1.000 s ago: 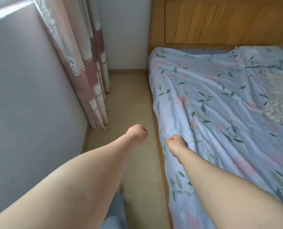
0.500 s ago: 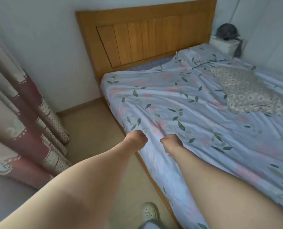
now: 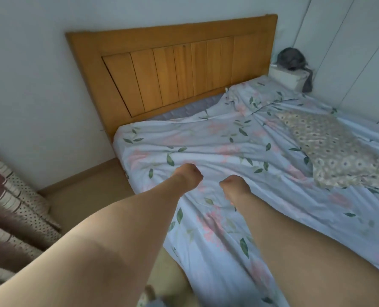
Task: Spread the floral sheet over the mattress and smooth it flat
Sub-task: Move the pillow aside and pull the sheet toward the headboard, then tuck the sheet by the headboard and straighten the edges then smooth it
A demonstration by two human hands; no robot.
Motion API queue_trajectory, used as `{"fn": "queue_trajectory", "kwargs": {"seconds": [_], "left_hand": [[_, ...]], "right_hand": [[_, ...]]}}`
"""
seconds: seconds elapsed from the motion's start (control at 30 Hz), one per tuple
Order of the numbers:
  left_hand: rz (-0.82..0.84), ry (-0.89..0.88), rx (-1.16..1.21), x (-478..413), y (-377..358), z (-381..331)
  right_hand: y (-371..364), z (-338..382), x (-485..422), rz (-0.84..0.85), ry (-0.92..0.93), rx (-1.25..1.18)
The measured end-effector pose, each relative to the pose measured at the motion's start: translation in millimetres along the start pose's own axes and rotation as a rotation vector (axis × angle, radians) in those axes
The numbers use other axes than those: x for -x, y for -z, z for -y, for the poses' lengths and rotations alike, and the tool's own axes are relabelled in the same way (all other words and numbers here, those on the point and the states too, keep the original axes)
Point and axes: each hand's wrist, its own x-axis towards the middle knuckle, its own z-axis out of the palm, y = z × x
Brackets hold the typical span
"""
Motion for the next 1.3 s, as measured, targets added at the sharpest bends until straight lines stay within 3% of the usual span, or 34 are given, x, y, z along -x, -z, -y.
{"fn": "queue_trajectory", "kwargs": {"seconds": [0.3,0.57,0.8,0.97,1.3], "left_hand": [[0.019,-0.095,-0.12,-169.0,95.7,7.3],[0.026,-0.134,-0.097,-259.8,149.4,0.9],[0.119,-0.255,-0.123,-296.8,163.3,-24.6],[0.096,-0.33,-0.093,-331.3,151.3,-57.4],[0.172,-0.319,-0.13,-420.0,59.8,-173.8]], "right_hand": [[-43.4,116.8,-146.0,-0.077,-0.087,-0.185],[-50.3,189.9,-214.7,-0.136,-0.049,-0.313],[-25.6,191.3,-243.7,-0.2,-0.121,-0.339],[2.4,187.2,-280.6,-0.272,-0.092,-0.315],[108.7,105.2,-397.9,-0.251,-0.174,-0.286]]}}
